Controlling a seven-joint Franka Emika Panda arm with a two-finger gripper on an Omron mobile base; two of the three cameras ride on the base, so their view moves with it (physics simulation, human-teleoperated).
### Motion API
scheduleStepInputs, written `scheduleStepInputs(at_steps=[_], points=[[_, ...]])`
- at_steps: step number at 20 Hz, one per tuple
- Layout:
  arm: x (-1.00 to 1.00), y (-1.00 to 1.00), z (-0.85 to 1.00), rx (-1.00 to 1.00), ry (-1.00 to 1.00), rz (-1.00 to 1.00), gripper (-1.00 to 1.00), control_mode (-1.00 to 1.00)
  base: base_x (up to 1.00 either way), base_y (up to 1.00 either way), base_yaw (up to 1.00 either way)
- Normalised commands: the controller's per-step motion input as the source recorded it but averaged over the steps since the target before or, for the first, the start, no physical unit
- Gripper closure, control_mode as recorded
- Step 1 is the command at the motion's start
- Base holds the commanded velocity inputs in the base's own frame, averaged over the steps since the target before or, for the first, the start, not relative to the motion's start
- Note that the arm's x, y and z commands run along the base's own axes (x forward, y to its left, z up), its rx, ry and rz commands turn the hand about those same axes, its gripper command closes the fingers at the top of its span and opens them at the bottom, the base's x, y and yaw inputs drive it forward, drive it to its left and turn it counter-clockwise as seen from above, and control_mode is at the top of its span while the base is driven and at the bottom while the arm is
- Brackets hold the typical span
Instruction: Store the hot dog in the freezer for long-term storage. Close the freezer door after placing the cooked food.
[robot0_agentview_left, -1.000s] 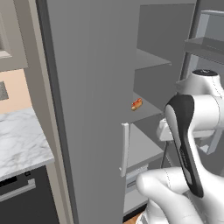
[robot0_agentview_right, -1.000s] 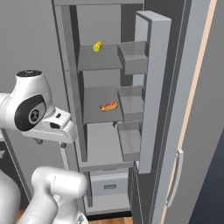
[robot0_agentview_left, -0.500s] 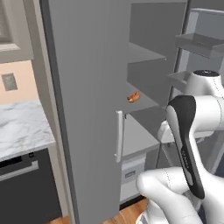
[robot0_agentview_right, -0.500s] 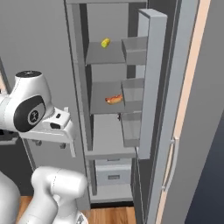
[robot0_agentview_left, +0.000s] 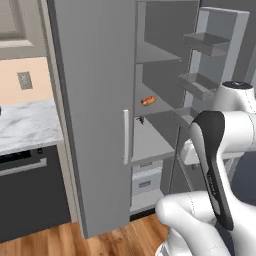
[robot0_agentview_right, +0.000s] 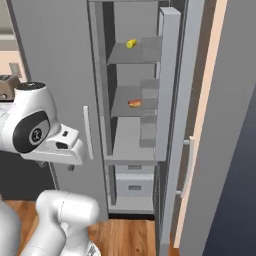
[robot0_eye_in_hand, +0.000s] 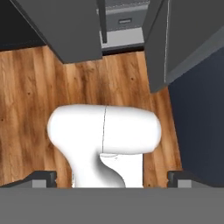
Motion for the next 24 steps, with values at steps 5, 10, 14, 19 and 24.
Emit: scheduleStepInputs(at_steps=[5, 10, 14, 19, 24], points=[[0.00, 0.00, 0.00, 0.00, 0.00, 0.00, -1.00, 1.00, -0.05, -0.43, 0.41], [0.00, 0.00, 0.00, 0.00, 0.00, 0.00, -1.00, 1.00, -0.11, -0.35, 0.35], [0.00, 0.00, 0.00, 0.00, 0.00, 0.00, -1.00, 1.00, -0.21, -0.40, 0.09], [0.00, 0.00, 0.00, 0.00, 0.00, 0.00, -1.00, 1.00, -0.25, -0.32, -0.11], [0.00, 0.00, 0.00, 0.00, 0.00, 0.00, -1.00, 1.00, -0.23, -0.17, -0.08]])
